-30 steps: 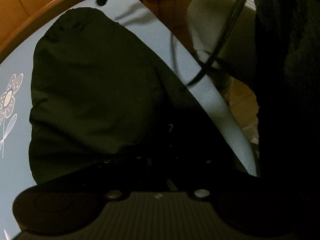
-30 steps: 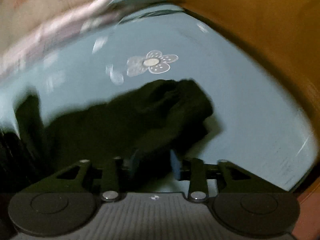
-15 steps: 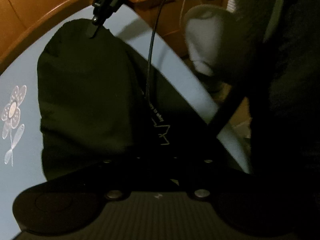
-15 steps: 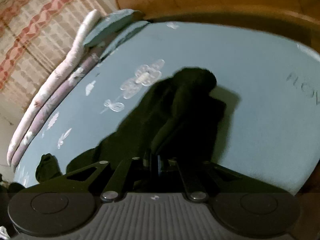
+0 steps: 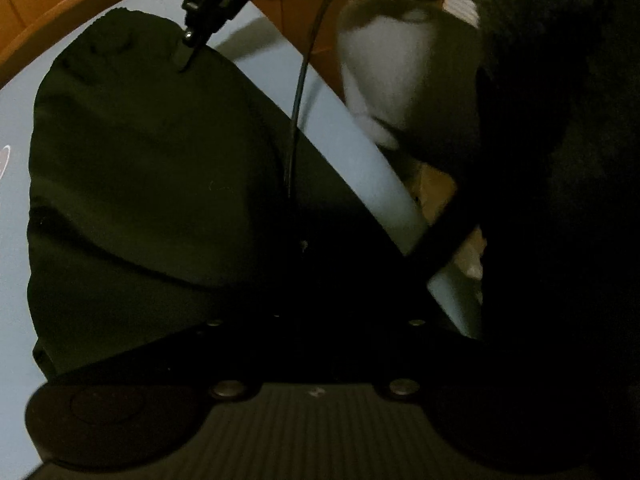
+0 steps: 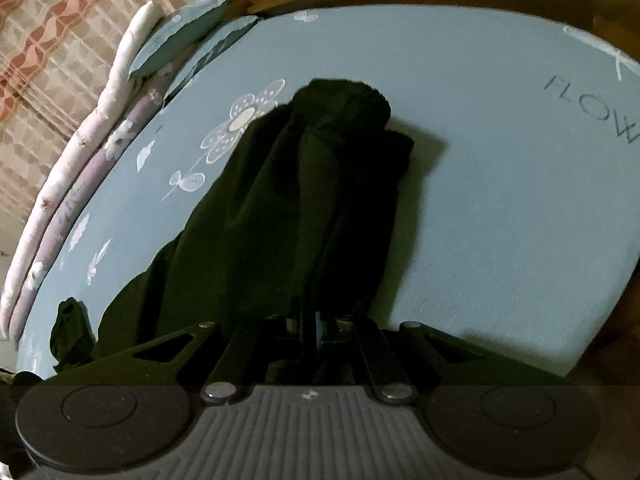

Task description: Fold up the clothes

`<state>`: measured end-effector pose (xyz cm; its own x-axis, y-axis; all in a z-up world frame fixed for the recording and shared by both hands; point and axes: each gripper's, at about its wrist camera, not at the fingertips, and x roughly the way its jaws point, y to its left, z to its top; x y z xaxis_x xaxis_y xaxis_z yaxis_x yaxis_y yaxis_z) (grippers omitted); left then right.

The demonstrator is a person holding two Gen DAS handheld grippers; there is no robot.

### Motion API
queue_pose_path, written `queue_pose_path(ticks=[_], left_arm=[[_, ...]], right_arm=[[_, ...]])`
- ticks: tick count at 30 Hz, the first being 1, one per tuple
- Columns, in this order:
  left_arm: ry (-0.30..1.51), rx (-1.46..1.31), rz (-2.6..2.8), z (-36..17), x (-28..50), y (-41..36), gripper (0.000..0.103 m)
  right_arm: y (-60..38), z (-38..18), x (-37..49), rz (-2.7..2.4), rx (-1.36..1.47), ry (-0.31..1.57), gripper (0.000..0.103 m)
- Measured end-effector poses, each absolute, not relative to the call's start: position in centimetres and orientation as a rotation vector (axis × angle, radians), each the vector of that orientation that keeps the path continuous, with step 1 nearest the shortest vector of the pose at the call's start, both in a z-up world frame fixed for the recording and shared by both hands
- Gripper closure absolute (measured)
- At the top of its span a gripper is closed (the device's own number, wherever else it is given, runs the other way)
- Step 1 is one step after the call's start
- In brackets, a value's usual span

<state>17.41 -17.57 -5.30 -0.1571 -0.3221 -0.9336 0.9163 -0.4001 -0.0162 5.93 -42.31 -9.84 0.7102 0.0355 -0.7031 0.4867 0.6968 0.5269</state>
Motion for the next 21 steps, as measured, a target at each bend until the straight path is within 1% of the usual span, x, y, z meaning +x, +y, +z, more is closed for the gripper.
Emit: queue_pose_path(ticks=[4, 7, 9, 10, 11, 13, 15, 16, 17, 18, 19, 21], left_arm=[[0.745, 1.159, -1.732, -4.0, 16.6, -17.3, 0.1], [0.755, 1.134, -1.72, -4.4, 16.6, -17.7, 0.1], [0.758, 1.132, -1.713, -5.1, 16.3, -18.0, 0.098], [0.765, 1.129, -1.716, -5.3, 16.2, -18.1, 0.095], [0.775, 1.117, -1.714, -5.3, 16.2, -18.2, 0.089], [0.791, 1.094, -1.708, -5.3, 16.2, -18.4, 0.087], [0.793, 1.07, -1.704, -4.6, 16.3, -18.2, 0.079], [0.8, 1.047, -1.705, -4.2, 16.5, -18.1, 0.076], [0.815, 1.017, -1.705, -3.8, 16.7, -17.9, 0.067], [0.837, 0.977, -1.705, -3.3, 17.0, -17.7, 0.062], [0.866, 0.929, -1.704, -3.0, 17.5, -17.4, 0.061], [0.928, 0.829, -1.698, -2.1, 18.3, -16.7, 0.058]], right_arm=[[-42.3, -8.6, 5.2, -0.302, 0.75, 0.717, 0.097], [-42.6, -8.7, 5.3, -0.33, 0.736, 0.728, 0.097], [-42.4, -9.3, 5.7, -0.357, 0.7, 0.758, 0.097], [-42.3, -9.5, 5.9, -0.37, 0.681, 0.772, 0.097], [-42.1, -9.5, 6.0, -0.379, 0.662, 0.776, 0.097], [-41.6, -9.2, 6.3, -0.399, 0.629, 0.785, 0.095], [-41.1, -8.4, 6.2, -0.416, 0.598, 0.783, 0.092], [-40.9, -7.9, 6.1, -0.427, 0.581, 0.78, 0.089], [-40.7, -7.3, 6.0, -0.437, 0.565, 0.776, 0.086], [-40.6, -6.7, 5.8, -0.449, 0.55, 0.765, 0.079], [-40.4, -6.1, 5.6, -0.46, 0.536, 0.754, 0.073], [-40.2, -4.8, 5.4, -0.477, 0.517, 0.736, 0.071]])
